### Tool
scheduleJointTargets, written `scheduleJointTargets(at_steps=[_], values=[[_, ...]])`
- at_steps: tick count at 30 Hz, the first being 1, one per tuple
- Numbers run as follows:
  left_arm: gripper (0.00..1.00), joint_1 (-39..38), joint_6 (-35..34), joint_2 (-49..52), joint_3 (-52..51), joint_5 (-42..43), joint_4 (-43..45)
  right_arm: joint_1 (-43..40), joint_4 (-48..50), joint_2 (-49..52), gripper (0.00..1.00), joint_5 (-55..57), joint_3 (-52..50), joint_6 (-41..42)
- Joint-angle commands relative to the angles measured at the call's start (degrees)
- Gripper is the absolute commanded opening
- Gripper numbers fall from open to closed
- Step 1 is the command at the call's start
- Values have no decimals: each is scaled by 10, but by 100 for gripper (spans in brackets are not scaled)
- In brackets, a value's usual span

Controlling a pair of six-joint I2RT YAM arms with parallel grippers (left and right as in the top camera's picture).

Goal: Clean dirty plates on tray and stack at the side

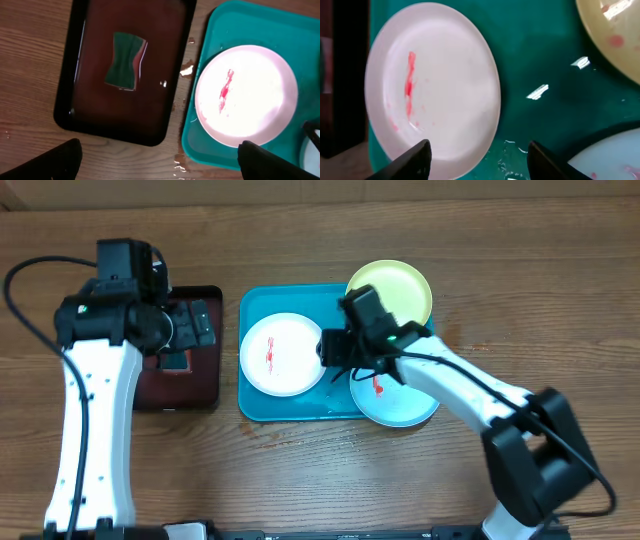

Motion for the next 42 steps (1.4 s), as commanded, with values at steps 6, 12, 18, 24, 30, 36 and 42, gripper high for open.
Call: scheduleJointTargets(at_steps=[6,12,18,24,30,36,42], values=[[100,-3,-10,70,12,-10,26,6,61,53,48,54,16,23],[100,-3,-10,87,12,-37,51,6,92,84,37,54,16,32],[100,-3,-9,89,12,-78,70,6,115,104,25,54,16,50],[94,-1,46,110,12,-100,81,7,116,119,12,48,16,66],[86,9,89,141,12,-100,83,7,112,129,4,41,16,75],[73,12,105,190,12,-100,114,7,111,129,4,41,16,74],[56,24,135,252,12,-98,149,7,111,129,4,41,16,74]])
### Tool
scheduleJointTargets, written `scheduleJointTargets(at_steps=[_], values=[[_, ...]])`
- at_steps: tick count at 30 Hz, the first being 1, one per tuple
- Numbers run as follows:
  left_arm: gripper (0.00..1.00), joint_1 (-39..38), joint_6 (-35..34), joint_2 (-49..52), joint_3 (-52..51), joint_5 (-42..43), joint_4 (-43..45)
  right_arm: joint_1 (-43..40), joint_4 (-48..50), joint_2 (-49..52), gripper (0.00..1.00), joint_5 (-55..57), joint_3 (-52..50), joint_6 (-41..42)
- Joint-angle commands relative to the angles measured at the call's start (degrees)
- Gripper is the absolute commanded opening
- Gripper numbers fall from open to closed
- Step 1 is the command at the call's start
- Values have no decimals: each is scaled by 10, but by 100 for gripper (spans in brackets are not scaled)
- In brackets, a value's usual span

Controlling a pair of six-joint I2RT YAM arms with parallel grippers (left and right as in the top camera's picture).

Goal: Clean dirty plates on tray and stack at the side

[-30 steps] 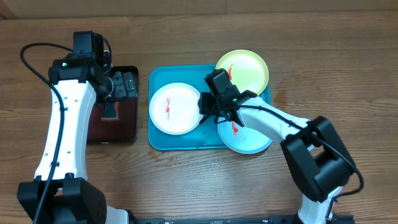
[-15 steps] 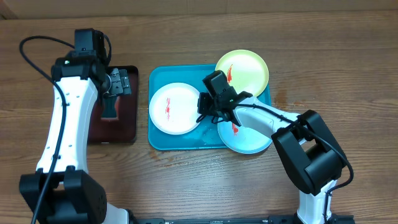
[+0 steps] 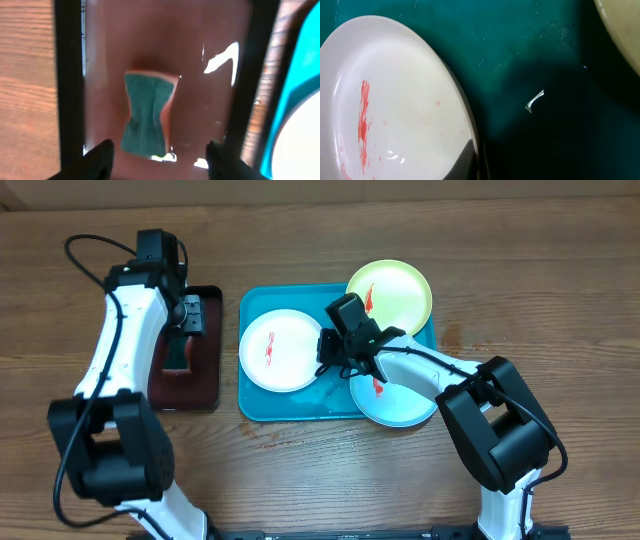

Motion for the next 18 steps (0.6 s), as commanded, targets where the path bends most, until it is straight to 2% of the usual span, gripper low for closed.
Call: scheduleJointTargets(at_steps=[1,5,14,18], values=[[53,14,35,41,12,-6,9,1,-3,19,4,2,9,8],[44,27,64,73,12,-6,7,1,-3,19,4,2,9,8],[37,46,76,89,12,0,12,1,-3,19,5,2,9,8],[37,54,105,89,11,47,6,1,-3,19,5,2,9,8]])
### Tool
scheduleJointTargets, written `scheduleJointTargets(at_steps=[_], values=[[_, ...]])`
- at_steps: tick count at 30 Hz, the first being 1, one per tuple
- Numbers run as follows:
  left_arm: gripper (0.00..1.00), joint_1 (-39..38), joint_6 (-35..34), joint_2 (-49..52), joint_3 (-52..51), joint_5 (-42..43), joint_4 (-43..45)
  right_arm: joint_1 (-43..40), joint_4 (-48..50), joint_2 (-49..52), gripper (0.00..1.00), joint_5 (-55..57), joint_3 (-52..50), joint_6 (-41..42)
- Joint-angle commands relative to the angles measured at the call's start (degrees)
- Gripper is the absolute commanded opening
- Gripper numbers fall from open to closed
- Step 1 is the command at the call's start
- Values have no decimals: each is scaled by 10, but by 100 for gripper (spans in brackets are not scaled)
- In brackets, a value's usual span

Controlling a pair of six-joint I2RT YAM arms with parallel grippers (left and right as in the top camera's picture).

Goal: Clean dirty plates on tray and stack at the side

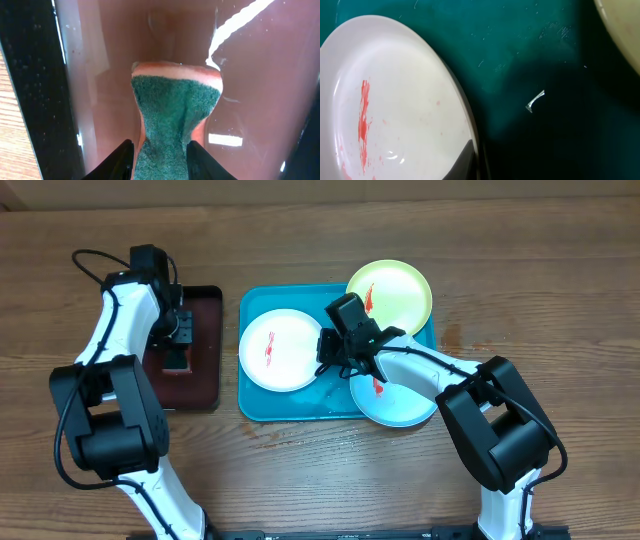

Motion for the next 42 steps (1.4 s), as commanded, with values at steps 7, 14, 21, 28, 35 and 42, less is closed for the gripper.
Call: scheduleJointTargets(at_steps=[7,14,21,28,35,42], values=[[35,7,36,5,-5,40,14,1,-3,19,5,2,8,4],[13,16,35,5,-6,29,21,1,-3,19,5,2,8,4],[23,16,35,5,-7,34,19,1,-3,19,5,2,8,4],[30,16,35,5,-7,38,10,1,-3,19,5,5,8,4],[29,16,35,5,-27,48,19,1,-3,19,5,4,8,4],[30,16,35,5,-48,48,40,1,-3,19,5,4,8,4]])
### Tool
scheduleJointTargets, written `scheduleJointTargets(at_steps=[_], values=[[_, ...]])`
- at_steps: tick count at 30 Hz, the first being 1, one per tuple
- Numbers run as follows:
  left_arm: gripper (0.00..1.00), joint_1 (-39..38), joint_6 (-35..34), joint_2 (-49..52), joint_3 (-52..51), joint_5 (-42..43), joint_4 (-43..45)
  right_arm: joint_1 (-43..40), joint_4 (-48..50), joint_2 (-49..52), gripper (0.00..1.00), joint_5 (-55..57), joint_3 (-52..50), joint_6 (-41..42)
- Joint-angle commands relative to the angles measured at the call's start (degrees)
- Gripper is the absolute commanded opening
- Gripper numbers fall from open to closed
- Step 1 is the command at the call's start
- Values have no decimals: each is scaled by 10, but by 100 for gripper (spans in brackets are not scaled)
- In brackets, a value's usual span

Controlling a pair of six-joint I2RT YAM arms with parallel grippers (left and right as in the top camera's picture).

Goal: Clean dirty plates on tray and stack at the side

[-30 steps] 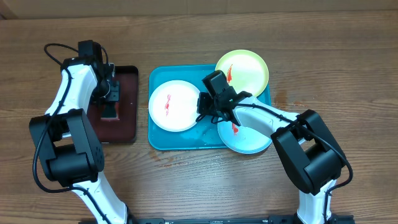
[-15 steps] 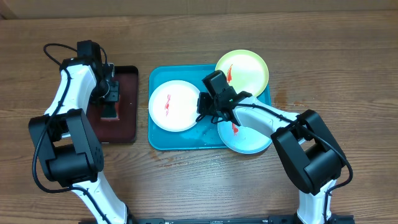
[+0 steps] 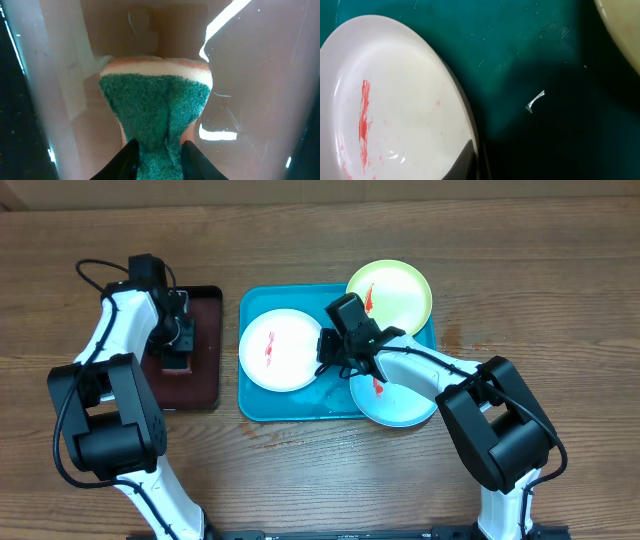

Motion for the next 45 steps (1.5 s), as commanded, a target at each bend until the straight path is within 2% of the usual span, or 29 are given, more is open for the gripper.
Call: scheduleJointTargets(at_steps=[1,8,14,22,27,31,41,45], values=[[30,6,1,5,-8,9,6,1,-3,19,5,4,8,4],[22,6,-33,5,-26,9,32,1,-3,19,5,4,8,4],[5,6,-35,5,-62,9,57,1,-3,19,6,4,8,4],[4,6,-75,5,-62,10,73,1,-3,19,5,4,8,4],[4,6,-75,5,-57,15,70,1,-3,19,5,4,8,4],[4,6,-75,4,-3,51,19,1,-3,19,5,4,8,4],[4,-8,-75,4,236,114,-175,-7,-6,19,6,-27,8,4],[4,-40,-73,4,267,145,-206,-21,-18,19,5,-52,8,4]])
